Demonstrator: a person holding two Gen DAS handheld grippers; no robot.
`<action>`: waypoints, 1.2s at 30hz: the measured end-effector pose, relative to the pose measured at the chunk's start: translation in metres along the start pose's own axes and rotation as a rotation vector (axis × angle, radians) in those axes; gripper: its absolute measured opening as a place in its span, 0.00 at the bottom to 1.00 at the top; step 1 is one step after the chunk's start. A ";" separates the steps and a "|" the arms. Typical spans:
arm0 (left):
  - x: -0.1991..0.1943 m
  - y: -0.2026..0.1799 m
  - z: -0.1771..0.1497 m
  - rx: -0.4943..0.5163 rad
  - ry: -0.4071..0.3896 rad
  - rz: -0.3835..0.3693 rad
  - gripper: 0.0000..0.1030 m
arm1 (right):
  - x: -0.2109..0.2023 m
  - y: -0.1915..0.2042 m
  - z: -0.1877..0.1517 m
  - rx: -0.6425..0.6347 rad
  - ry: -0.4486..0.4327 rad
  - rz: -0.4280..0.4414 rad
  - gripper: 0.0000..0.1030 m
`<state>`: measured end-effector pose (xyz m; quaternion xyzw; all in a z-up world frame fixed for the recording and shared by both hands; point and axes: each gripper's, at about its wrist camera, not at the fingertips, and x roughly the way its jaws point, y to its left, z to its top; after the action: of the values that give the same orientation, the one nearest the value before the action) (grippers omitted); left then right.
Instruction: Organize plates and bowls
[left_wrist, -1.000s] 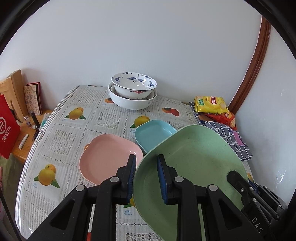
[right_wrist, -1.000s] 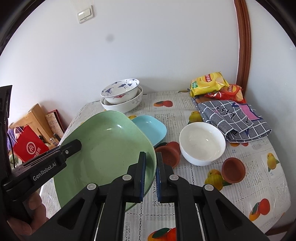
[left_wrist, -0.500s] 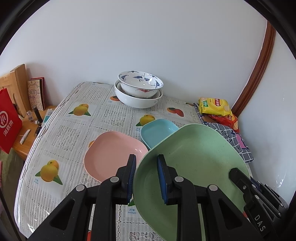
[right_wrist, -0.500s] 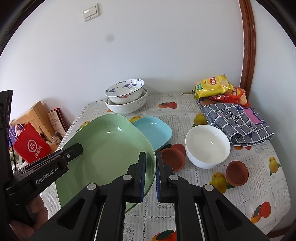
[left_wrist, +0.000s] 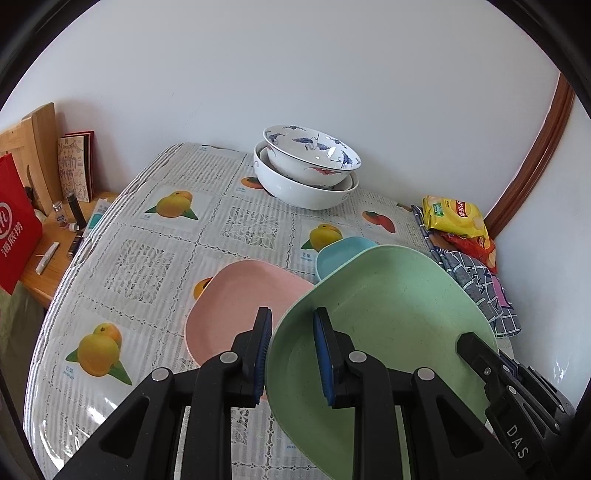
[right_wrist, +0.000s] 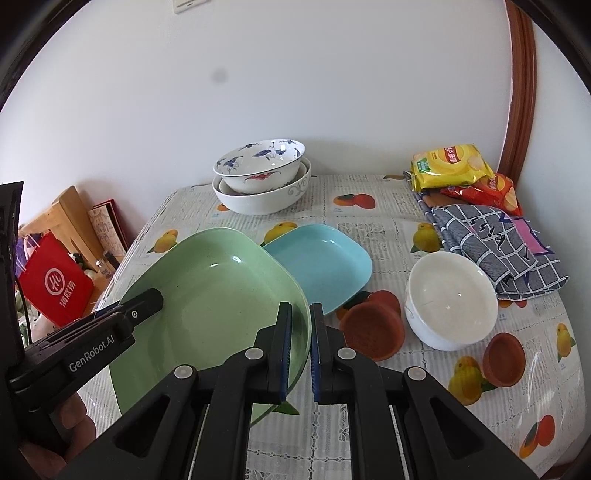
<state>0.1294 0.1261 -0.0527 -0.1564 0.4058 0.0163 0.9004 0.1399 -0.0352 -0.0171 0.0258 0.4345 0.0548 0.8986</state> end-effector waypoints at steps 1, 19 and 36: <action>0.003 0.003 0.001 -0.004 0.003 0.001 0.22 | 0.004 0.001 0.001 0.002 0.004 0.003 0.09; 0.046 0.022 0.008 -0.035 0.057 0.028 0.22 | 0.053 0.009 0.010 -0.030 0.058 0.024 0.09; 0.061 0.044 0.005 -0.065 0.082 0.067 0.22 | 0.082 0.022 0.005 -0.045 0.099 0.062 0.09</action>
<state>0.1673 0.1635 -0.1058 -0.1725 0.4466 0.0535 0.8763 0.1927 -0.0030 -0.0753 0.0162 0.4761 0.0936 0.8742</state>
